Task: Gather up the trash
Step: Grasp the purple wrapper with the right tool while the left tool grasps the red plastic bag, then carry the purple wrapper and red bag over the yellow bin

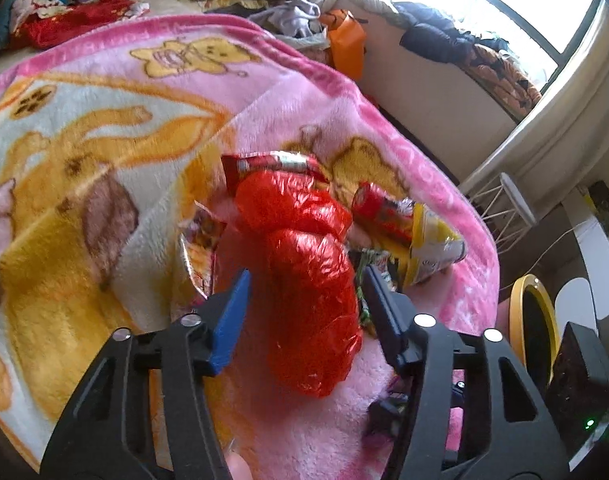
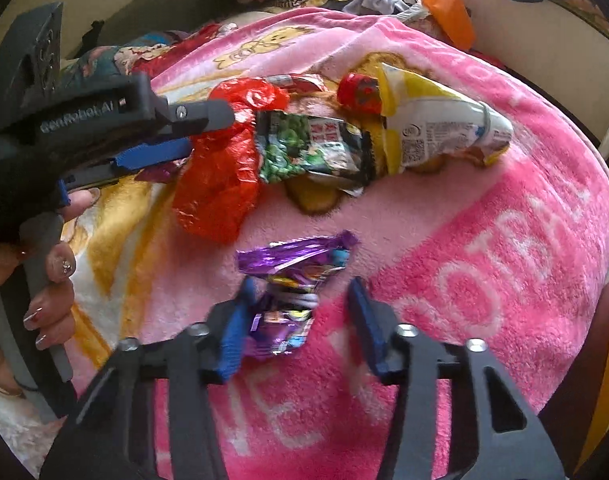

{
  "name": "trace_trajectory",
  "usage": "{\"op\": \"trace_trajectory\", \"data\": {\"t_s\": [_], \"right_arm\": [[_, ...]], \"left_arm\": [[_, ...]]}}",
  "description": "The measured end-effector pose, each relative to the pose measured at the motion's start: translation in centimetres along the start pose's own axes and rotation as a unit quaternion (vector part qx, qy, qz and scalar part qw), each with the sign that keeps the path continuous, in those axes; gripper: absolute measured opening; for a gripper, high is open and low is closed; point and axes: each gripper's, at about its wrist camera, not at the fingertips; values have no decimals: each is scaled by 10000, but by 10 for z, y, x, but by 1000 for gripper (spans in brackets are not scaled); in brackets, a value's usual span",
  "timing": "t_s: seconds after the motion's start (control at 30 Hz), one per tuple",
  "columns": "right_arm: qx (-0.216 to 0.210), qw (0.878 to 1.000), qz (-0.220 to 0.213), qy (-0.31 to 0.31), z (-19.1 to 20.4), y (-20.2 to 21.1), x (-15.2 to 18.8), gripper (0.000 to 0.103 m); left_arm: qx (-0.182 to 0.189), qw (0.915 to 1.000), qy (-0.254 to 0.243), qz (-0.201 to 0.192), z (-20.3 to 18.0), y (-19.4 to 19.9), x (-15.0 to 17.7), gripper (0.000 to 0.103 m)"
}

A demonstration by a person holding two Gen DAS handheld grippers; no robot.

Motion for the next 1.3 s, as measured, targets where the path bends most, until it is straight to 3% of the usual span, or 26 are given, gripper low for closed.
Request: {"op": "trace_trajectory", "data": {"t_s": [0.13,0.3,0.83,1.3], "right_arm": [[-71,9999,-111,-104,-7,10,4,26],[-102,9993,-330,-111,-7,23,9,26],[-215,9931,-1094,-356,-20,82,6,25],[249,9819,-1799,-534,-57,144,14,23]], "left_arm": [[44,9999,81,89,0,-5,3,26],[24,10000,28,-44,-5,3,2,17],[280,9961,-336,-772,-43,56,-14,16],[774,9891,-917,-852,-109,63,-6,16]]}}
Point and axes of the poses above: each gripper's, at about its wrist camera, not at the fingertips, and y roughly against the way its jaws point, z to its left, x to its underside, and after that the axes turned 3 degrees about z, right-handed
